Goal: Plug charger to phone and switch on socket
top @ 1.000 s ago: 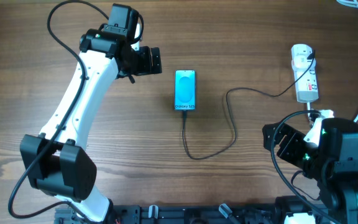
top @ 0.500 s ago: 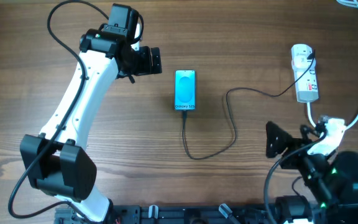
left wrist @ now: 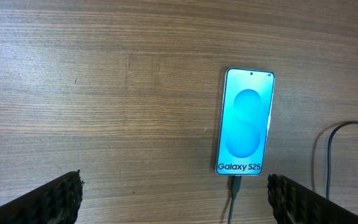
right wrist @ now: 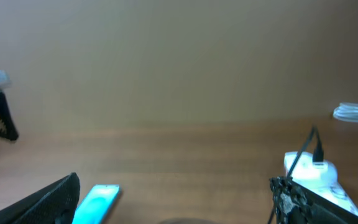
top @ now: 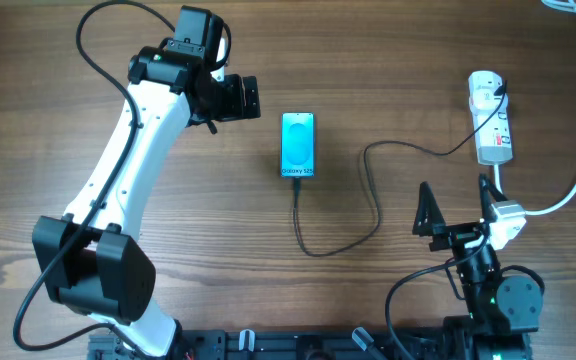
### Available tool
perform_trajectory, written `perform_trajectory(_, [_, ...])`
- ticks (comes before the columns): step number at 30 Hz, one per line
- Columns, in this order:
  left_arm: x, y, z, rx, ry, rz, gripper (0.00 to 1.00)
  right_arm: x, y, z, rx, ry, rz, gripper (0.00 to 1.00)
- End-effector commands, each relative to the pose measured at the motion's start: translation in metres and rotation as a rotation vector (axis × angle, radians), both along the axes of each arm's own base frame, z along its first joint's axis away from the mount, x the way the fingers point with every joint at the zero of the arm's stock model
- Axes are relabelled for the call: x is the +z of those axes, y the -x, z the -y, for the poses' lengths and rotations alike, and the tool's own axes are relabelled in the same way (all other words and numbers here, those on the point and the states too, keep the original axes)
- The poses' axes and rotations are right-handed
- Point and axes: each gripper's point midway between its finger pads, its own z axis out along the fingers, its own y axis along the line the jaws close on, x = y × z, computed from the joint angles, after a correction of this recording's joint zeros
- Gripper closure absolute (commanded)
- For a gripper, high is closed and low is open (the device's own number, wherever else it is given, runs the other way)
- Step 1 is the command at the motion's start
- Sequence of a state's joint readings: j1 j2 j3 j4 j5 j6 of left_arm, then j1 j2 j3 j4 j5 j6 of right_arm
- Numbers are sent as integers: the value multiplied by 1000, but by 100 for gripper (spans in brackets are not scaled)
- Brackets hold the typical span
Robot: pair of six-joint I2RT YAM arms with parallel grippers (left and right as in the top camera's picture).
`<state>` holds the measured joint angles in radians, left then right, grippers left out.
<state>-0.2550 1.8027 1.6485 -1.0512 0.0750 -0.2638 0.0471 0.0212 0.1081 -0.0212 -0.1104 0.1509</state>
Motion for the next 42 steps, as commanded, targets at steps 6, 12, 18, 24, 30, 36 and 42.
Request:
perform_trajectory(6, [-2, 0, -1, -18, -16, 0, 0, -8, -6, 14, -86, 10, 57, 0])
perform_trajectory(12, [-2, 0, -1, -18, -17, 0, 0, -21, -7, 13, -88, 77, 29, 0])
perform_trajectory(18, [-2, 0, -1, -18, -17, 0, 0, -41, -8, 10, -69, 174, -42, 0])
perform_trajectory(24, [-2, 0, -1, -18, -16, 0, 0, -41, -8, 10, -68, 202, -39, 0])
perform_trajectory(30, [-2, 0, -1, -18, -16, 0, 0, -41, -8, 10, -68, 202, -37, 1])
perform_trajectory(36, [-2, 0, -1, -18, -17, 0, 0, -41, -8, 10, -68, 202, -37, 0])
perform_trajectory(42, [-2, 0, -1, -18, -16, -1, 0, -41, -8, 10, -68, 202, -37, 0])
